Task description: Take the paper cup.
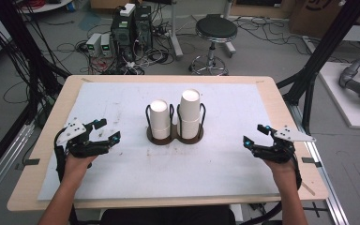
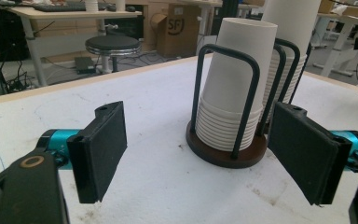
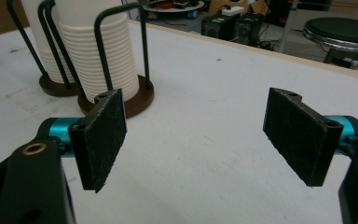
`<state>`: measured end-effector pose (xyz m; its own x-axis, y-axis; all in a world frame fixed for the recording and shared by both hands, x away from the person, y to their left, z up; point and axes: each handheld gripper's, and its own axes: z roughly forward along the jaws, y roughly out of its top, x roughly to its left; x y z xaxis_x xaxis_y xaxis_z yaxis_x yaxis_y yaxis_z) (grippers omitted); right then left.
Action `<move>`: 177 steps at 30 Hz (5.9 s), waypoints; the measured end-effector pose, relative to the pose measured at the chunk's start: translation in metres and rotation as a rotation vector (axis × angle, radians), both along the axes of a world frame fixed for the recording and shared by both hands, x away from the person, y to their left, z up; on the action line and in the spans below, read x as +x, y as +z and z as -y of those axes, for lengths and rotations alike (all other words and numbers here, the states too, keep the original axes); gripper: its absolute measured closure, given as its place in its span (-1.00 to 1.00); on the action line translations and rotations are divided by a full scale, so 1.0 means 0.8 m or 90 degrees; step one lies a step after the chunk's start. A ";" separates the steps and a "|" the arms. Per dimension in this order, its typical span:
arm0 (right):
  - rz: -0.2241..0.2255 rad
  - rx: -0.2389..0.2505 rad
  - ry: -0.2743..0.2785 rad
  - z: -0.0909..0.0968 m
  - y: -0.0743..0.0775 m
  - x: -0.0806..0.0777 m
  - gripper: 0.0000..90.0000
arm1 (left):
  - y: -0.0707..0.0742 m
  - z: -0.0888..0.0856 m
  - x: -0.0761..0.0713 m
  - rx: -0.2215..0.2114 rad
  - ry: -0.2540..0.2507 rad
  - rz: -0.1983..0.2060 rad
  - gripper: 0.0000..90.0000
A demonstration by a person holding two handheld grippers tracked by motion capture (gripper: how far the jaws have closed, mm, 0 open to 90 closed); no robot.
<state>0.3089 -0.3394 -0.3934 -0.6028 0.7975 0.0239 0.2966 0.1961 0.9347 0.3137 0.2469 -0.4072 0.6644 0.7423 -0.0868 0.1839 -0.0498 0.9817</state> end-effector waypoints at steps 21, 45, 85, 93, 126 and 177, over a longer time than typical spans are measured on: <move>0.051 0.022 0.127 -0.116 0.030 0.021 0.16 | -0.004 0.002 -0.003 0.002 -0.001 -0.008 -0.56; 0.044 -0.039 0.229 -0.199 0.033 0.030 1.00 | -0.006 0.003 -0.003 0.004 -0.003 -0.018 -0.55; 0.014 -0.016 0.089 -0.302 -0.035 0.035 1.00 | 0.068 0.084 0.079 0.002 -0.108 -0.005 -0.57; -0.010 -0.020 0.088 -0.309 -0.046 0.037 1.00 | 0.071 0.126 0.101 0.028 -0.135 -0.020 -0.57; -0.059 -0.033 0.079 -0.319 -0.063 0.045 1.00 | 0.067 0.151 0.114 0.058 -0.135 -0.034 -0.22; 0.031 0.044 0.300 -0.160 0.006 0.014 -0.42 | 0.160 0.126 -0.007 0.009 -0.111 0.044 -0.21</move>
